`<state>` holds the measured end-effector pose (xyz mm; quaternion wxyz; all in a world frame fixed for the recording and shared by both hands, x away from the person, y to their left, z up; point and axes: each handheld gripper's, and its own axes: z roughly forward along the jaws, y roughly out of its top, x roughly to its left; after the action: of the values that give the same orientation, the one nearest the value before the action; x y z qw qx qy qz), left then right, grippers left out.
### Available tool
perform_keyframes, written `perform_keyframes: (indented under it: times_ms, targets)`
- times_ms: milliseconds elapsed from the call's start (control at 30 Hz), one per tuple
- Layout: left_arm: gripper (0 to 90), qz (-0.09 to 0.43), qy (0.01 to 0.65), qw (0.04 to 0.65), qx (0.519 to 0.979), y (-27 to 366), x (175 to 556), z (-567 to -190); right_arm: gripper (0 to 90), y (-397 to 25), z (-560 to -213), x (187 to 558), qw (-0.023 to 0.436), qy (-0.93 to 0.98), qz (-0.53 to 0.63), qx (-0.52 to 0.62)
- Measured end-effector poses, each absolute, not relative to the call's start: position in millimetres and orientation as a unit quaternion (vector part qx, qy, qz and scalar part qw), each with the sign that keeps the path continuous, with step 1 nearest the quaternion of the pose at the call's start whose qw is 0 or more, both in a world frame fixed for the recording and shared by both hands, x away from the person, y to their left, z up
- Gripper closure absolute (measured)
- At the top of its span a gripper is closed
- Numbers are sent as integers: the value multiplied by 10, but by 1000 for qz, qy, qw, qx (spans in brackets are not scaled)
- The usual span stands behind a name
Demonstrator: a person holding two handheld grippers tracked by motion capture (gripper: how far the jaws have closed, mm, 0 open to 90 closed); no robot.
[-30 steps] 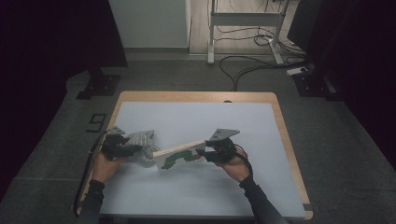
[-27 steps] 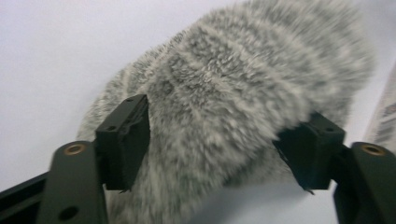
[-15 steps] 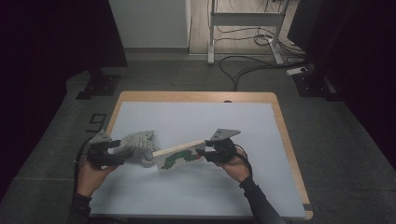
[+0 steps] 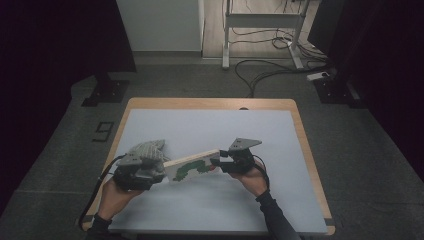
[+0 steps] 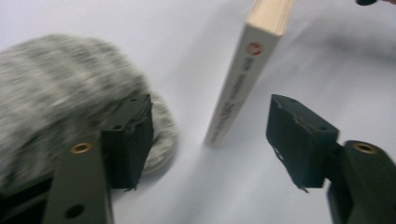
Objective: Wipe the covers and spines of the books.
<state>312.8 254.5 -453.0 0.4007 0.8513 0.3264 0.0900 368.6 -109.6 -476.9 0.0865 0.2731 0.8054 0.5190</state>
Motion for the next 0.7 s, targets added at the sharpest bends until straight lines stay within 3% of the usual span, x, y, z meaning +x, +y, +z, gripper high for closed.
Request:
perform_keyframes:
  times_ms: [433, 700]
  targets:
    - [579, 78, 315, 414, 851, 2241, 3177, -4606, 541, -1136, -4761, 3615, 81, 809, 515, 273]
    - [578, 87, 311, 410, 853, 2181, 3057, -4626, 515, -1167, -4755, 3475, 79, 816, 507, 267]
